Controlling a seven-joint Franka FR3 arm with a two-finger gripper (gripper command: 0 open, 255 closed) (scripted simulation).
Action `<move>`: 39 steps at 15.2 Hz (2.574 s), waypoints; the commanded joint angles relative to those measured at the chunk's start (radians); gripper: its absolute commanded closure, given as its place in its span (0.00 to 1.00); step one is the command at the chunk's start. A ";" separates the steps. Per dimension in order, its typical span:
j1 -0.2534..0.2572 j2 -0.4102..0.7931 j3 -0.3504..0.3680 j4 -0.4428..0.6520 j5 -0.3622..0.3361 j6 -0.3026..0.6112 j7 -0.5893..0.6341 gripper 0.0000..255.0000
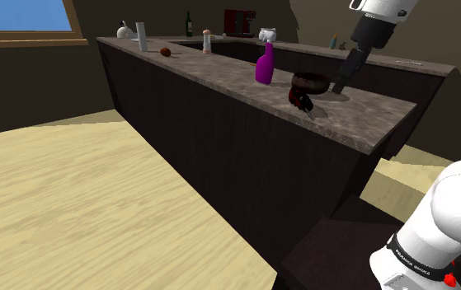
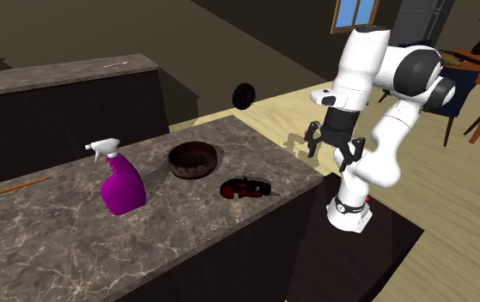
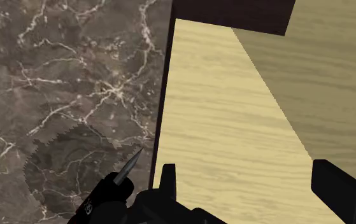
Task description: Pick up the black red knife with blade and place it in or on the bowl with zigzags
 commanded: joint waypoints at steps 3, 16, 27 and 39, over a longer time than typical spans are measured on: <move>-0.025 0.070 0.009 0.020 -0.022 0.033 0.028 0.00; -0.180 0.531 0.038 0.244 -0.197 0.150 0.243 0.00; -0.189 0.556 0.029 0.162 -0.212 0.252 0.256 0.00; -0.189 0.556 0.029 0.162 -0.212 0.252 0.256 1.00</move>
